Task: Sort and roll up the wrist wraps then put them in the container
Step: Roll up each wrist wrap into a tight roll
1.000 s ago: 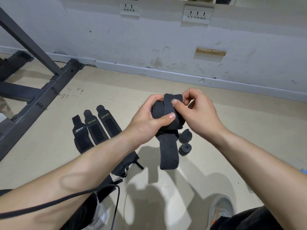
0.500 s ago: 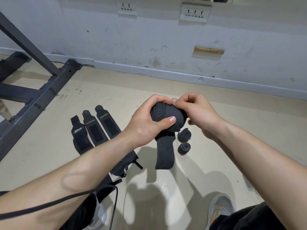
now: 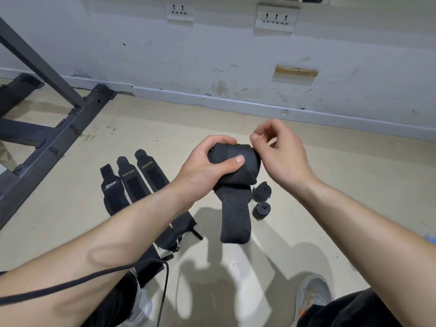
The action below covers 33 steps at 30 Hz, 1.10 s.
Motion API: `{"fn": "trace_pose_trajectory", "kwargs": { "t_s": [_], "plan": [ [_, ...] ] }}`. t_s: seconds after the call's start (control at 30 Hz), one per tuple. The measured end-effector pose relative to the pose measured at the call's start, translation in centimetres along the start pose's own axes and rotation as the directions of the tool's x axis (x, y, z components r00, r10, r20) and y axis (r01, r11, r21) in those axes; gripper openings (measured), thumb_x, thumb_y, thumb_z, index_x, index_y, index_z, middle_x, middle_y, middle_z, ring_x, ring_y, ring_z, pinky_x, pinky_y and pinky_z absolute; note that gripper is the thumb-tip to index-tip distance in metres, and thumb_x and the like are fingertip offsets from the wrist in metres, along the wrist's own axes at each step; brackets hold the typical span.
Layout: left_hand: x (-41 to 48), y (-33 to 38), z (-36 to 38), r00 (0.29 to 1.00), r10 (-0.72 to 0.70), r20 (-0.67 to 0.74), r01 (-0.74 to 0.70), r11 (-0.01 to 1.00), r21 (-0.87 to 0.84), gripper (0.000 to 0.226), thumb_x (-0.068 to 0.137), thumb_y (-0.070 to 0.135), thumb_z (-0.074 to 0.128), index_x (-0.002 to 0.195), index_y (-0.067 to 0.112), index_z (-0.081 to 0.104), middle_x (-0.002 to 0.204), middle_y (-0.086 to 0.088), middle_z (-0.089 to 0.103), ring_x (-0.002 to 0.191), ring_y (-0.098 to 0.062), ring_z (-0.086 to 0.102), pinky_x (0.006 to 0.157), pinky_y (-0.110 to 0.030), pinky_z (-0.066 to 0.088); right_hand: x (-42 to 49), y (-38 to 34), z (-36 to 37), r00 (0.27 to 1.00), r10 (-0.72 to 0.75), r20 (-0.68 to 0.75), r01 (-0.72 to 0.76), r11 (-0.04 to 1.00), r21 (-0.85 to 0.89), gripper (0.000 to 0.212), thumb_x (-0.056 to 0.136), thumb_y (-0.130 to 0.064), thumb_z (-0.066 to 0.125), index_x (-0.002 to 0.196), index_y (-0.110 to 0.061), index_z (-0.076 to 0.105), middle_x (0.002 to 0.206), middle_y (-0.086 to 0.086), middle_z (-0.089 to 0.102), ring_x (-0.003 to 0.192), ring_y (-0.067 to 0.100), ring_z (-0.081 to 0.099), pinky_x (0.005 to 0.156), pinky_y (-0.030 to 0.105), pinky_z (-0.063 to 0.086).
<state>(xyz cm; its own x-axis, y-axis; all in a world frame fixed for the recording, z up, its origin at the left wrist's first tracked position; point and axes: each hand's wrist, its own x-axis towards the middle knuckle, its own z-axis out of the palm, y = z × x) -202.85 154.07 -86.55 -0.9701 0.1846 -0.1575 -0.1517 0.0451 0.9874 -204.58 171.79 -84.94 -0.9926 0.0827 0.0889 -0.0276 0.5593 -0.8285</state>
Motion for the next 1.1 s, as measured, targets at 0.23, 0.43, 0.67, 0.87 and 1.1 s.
{"fn": "trace_pose_trajectory", "kwargs": {
  "t_s": [0.23,0.43,0.67,0.87,1.1],
  "plan": [
    [0.4,0.6,-0.7,0.982,-0.173,-0.081,0.156,0.97,-0.184,0.039,0.084,0.031,0.081,0.12,0.03,0.067,0.114,-0.001,0.071,0.088,-0.017,0.073,0.063,-0.039,0.06,0.0,0.3,0.1,0.989,0.025,0.149,-0.014,0.997,-0.078,0.023,0.103,-0.036,0.051,0.116,-0.033,0.069,0.118,-0.013,0.067,0.101,0.008,0.06,0.092,0.033,0.046],
    [1.3,0.8,-2.4,0.936,-0.326,-0.135,0.243,0.873,-0.424,0.045,0.093,0.03,0.073,0.134,0.016,0.061,0.122,-0.011,0.072,0.107,-0.03,0.073,0.091,-0.055,0.059,-1.1,-0.1,-0.4,0.916,-0.186,0.355,0.236,0.967,-0.102,0.068,0.08,0.012,0.04,0.122,-0.038,0.06,0.121,-0.009,0.053,0.102,0.003,0.053,0.082,0.014,0.039],
    [1.0,1.2,-2.2,0.929,-0.348,-0.128,0.263,0.861,-0.435,0.042,0.096,0.027,0.069,0.135,0.016,0.058,0.124,-0.013,0.071,0.106,-0.032,0.073,0.082,-0.049,0.062,-1.2,-0.8,-0.4,0.858,-0.397,0.326,0.444,0.892,-0.08,0.024,0.084,-0.01,0.077,0.095,-0.032,0.075,0.106,-0.011,0.054,0.1,0.011,0.054,0.079,0.012,0.035],
    [0.3,0.7,-0.5,0.953,-0.295,-0.068,0.246,0.887,-0.392,0.028,0.095,0.019,0.068,0.122,0.026,0.062,0.115,-0.004,0.069,0.1,-0.025,0.073,0.078,-0.048,0.063,-0.6,-1.2,-0.5,0.924,-0.298,0.24,0.301,0.953,0.024,0.017,0.087,-0.019,0.079,0.085,-0.035,0.073,0.095,-0.011,0.053,0.093,0.01,0.054,0.074,0.019,0.039],
    [-0.1,0.9,0.2,0.966,-0.25,-0.067,0.208,0.904,-0.372,0.021,0.1,0.027,0.053,0.119,0.024,0.061,0.113,-0.005,0.072,0.107,-0.028,0.072,0.073,-0.043,0.061,-0.9,-1.2,0.2,0.977,-0.161,0.139,0.14,0.978,0.154,0.026,0.086,-0.023,0.081,0.073,-0.038,0.064,0.098,-0.014,0.05,0.092,0.006,0.052,0.076,0.023,0.039]
  ]
}}
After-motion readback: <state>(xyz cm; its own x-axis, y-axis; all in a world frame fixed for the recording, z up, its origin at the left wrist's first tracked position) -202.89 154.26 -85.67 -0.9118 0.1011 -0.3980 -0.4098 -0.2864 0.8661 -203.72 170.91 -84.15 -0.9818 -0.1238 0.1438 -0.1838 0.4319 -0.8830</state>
